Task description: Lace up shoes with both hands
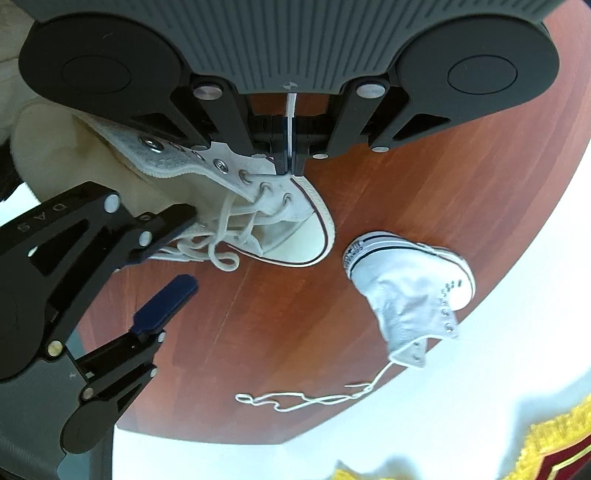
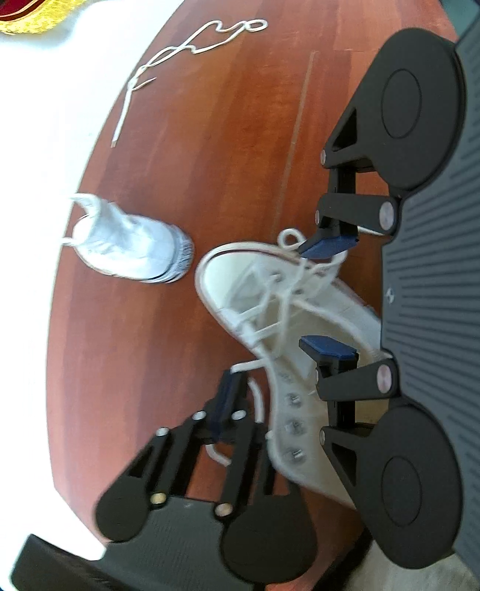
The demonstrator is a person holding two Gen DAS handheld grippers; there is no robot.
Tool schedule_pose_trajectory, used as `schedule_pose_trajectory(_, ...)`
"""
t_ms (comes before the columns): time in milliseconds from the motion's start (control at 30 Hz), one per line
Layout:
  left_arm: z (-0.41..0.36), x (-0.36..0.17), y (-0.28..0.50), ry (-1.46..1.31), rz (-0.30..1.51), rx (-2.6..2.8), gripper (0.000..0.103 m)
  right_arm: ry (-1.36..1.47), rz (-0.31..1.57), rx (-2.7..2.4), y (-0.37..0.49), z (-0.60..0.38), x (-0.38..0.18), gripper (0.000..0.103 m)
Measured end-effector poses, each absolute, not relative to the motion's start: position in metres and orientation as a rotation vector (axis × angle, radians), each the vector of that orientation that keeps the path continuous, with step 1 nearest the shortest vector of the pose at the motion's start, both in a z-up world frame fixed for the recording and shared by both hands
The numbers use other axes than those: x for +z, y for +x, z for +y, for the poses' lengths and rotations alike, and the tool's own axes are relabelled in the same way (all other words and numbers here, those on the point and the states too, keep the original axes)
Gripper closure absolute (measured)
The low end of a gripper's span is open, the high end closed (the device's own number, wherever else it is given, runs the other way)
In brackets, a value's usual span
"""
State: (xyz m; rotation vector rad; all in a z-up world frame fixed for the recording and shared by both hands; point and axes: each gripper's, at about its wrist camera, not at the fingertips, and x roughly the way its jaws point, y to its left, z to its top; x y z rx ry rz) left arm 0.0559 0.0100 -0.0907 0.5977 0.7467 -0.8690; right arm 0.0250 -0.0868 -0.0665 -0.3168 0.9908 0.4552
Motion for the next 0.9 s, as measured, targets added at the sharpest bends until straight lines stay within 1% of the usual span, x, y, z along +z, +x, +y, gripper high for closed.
schedule_pose_trajectory(67,0.013,-0.087,0.056,0.586,0.745,-0.860,0.101,-0.312,0.983,0.494,0.028,-0.083,-0.064,0.072)
schedule_pose_trajectory(133,0.015,-0.085,0.056,0.577,0.739,-0.854,0.101,-0.326,0.987,0.546,0.034,-0.075,-0.066,0.082)
schedule_pose_trajectory(167,0.016,-0.083,0.056,0.574,0.736,-0.852,0.101,-0.332,0.984,0.561,0.036,-0.072,-0.067,0.084)
schedule_pose_trajectory(333,0.020,-0.077,0.055,0.565,0.725,-0.843,0.101,-0.350,0.979,0.647,0.043,-0.059,-0.070,0.085)
schedule_pose_trajectory(433,0.022,-0.074,0.054,0.566,0.715,-0.830,0.101,-0.354,1.000,0.678,0.047,-0.054,-0.074,0.091)
schedule_pose_trajectory(467,0.023,-0.073,0.054,0.558,0.716,-0.829,0.101,-0.349,1.009,0.681,0.049,-0.053,-0.076,0.096)
schedule_pose_trajectory(533,0.024,-0.072,0.054,0.546,0.716,-0.832,0.101,-0.341,1.014,0.684,0.051,-0.052,-0.079,0.100)
schedule_pose_trajectory(733,0.028,-0.070,0.051,0.518,0.728,-0.846,0.101,-0.297,0.996,0.683,0.052,-0.054,-0.075,0.102)
schedule_pose_trajectory(900,0.031,-0.073,0.053,0.476,0.779,-0.853,0.097,-0.260,0.980,0.681,0.054,-0.057,-0.071,0.102)
